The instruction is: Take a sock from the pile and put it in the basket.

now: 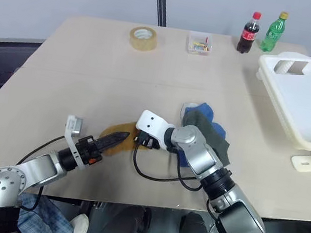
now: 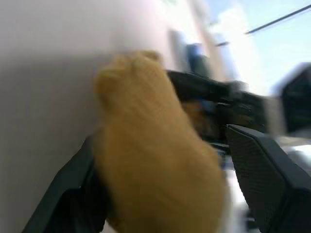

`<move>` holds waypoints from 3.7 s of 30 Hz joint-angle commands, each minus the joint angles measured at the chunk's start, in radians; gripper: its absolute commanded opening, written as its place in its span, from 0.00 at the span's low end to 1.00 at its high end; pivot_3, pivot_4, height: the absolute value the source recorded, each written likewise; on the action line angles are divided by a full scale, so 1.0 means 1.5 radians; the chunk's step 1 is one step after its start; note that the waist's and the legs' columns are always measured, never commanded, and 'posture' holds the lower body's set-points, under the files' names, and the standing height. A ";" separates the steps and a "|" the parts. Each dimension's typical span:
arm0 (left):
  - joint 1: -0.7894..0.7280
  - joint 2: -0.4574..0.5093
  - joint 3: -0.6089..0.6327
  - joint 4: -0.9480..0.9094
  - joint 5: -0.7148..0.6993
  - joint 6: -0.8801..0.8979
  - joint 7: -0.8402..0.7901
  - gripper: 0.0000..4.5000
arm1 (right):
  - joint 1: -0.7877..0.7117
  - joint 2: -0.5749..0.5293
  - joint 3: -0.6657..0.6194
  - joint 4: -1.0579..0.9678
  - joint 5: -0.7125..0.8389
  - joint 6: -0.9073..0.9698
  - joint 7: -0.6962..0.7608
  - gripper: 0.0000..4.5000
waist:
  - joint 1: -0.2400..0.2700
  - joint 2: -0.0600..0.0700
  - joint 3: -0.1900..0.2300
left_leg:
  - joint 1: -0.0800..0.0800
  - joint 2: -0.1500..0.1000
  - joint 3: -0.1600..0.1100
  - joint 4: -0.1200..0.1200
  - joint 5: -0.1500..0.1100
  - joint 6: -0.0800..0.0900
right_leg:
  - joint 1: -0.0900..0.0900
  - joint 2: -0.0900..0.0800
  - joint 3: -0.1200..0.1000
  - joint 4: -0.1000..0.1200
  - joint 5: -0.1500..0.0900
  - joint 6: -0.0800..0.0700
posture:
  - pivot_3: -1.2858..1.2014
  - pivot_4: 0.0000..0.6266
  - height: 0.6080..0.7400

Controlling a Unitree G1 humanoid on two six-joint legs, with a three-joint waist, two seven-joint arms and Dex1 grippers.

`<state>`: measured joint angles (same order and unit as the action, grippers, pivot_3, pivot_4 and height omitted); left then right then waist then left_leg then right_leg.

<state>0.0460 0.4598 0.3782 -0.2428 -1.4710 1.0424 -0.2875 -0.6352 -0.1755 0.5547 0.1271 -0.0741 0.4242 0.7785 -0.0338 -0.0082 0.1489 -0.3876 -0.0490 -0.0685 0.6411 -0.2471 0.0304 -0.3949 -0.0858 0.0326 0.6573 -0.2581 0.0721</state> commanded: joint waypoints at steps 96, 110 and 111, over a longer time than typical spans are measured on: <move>-0.188 -0.161 -0.099 0.088 0.112 -0.024 -0.030 0.82 | 0.069 -0.147 -0.244 -0.447 0.213 0.476 -0.083 0.96 | 0.015 -0.002 0.004 | -0.009 -0.001 -0.007 0.000 0.002 -0.003 | -0.002 0.000 -0.007 -0.006 0.000 0.000 | 0.52 0.24 0.99; -0.216 -0.200 -0.113 0.154 0.173 -0.049 -0.046 0.82 | 0.100 0.054 -0.360 -0.417 0.297 0.671 -0.226 0.96 | 0.015 -0.002 0.004 | -0.009 -0.002 -0.007 0.000 0.002 -0.003 | -0.002 0.000 -0.007 -0.005 0.000 0.000 | 0.52 0.24 0.99; -0.217 -0.201 -0.113 0.154 0.175 -0.048 -0.048 0.82 | 0.099 0.055 -0.354 -0.410 0.294 0.665 -0.234 0.96 | 0.015 -0.002 0.004 | -0.009 -0.002 -0.007 0.000 0.002 -0.003 | -0.002 0.000 -0.007 -0.005 0.000 0.000 | 0.52 0.24 0.99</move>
<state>-0.2728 0.1638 0.2168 -0.0137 -1.2135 0.9707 -0.3453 -0.4846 -0.0952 0.0101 -0.4809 0.3619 1.4429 0.4454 -0.0119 -0.0111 0.1546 -0.4015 -0.0517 -0.0783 0.6415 -0.2441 0.0259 -0.3985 -0.0854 0.0216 0.6493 -0.2583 0.0718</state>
